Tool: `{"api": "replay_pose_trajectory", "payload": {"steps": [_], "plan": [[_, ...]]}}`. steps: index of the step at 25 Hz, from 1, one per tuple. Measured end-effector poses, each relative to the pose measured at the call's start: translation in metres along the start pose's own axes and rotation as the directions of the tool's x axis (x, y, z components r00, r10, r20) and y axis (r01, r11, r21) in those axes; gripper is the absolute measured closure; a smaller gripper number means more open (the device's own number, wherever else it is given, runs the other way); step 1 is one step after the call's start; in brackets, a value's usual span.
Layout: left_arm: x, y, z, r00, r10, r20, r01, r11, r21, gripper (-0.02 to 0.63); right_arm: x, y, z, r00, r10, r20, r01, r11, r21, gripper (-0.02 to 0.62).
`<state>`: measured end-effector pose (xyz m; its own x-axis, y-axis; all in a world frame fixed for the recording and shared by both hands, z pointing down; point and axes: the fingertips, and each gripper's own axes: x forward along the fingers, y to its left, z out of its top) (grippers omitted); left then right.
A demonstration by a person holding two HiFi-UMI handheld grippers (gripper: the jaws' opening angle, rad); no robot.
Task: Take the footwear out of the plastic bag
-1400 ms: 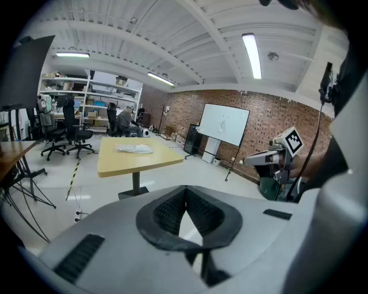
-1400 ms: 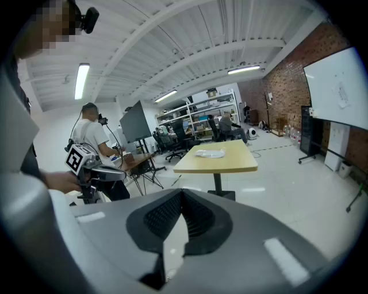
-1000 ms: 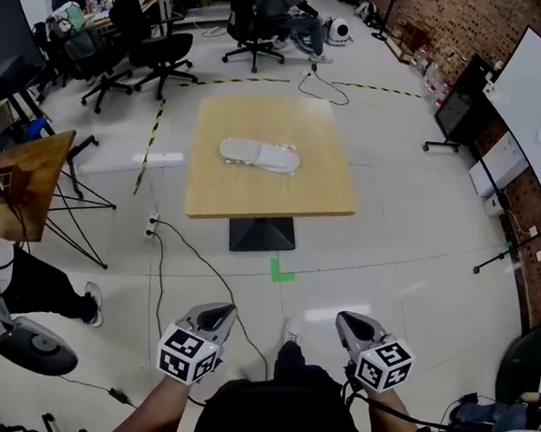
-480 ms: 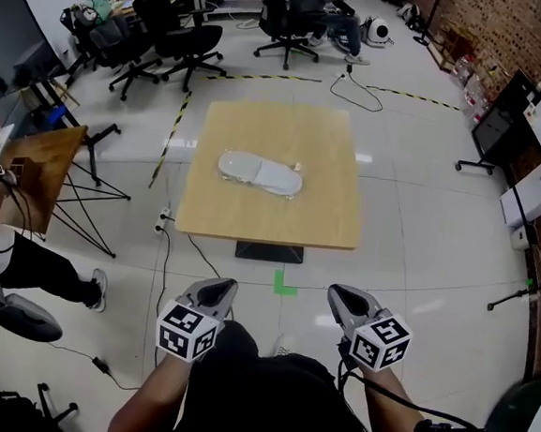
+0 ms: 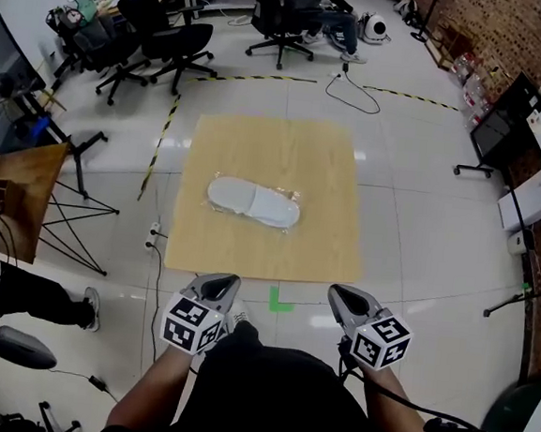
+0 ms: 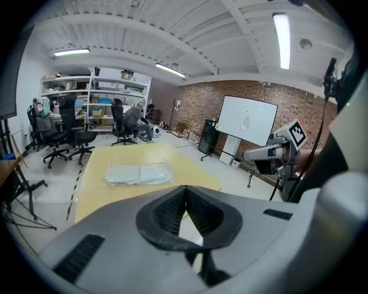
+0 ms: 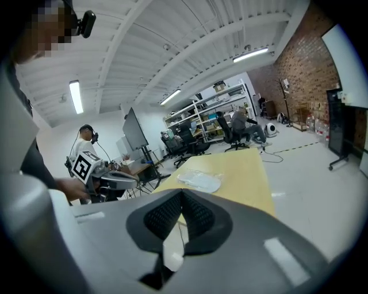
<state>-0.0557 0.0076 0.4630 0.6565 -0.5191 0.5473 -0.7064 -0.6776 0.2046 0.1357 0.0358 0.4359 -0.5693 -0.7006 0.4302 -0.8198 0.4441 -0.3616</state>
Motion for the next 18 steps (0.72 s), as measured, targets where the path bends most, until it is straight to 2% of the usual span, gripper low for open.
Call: {"api": "replay_pose_trajectory", "payload": {"steps": [5, 9, 12, 16, 18], "plan": [[0.046, 0.043, 0.039, 0.997, -0.074, -0.006, 0.075, 0.995, 0.061, 0.598, 0.039, -0.023, 0.032, 0.998, -0.053, -0.036, 0.052, 0.998, -0.041, 0.592], [0.072, 0.073, 0.051, 0.992, -0.118, -0.043, 0.123, 0.986, 0.113, 0.598, 0.07, -0.048, 0.05, 0.991, -0.125, -0.047, 0.123, 0.992, -0.043, 0.594], [0.09, 0.098, 0.053, 0.99, -0.12, -0.074, 0.13, 0.98, 0.148, 0.598, 0.092, -0.062, 0.058, 0.98, -0.178, -0.086, 0.166, 0.977, -0.133, 0.592], [0.123, 0.134, 0.05, 0.991, -0.062, -0.115, 0.078, 0.988, 0.134, 0.598, 0.119, -0.079, 0.055, 0.964, -0.184, -0.192, 0.115, 0.94, -0.321, 0.592], [0.142, 0.143, 0.051, 0.989, -0.049, -0.139, 0.069, 0.987, 0.143, 0.598, 0.137, -0.088, 0.053, 0.961, -0.163, -0.226, 0.074, 0.931, -0.357, 0.592]]}}
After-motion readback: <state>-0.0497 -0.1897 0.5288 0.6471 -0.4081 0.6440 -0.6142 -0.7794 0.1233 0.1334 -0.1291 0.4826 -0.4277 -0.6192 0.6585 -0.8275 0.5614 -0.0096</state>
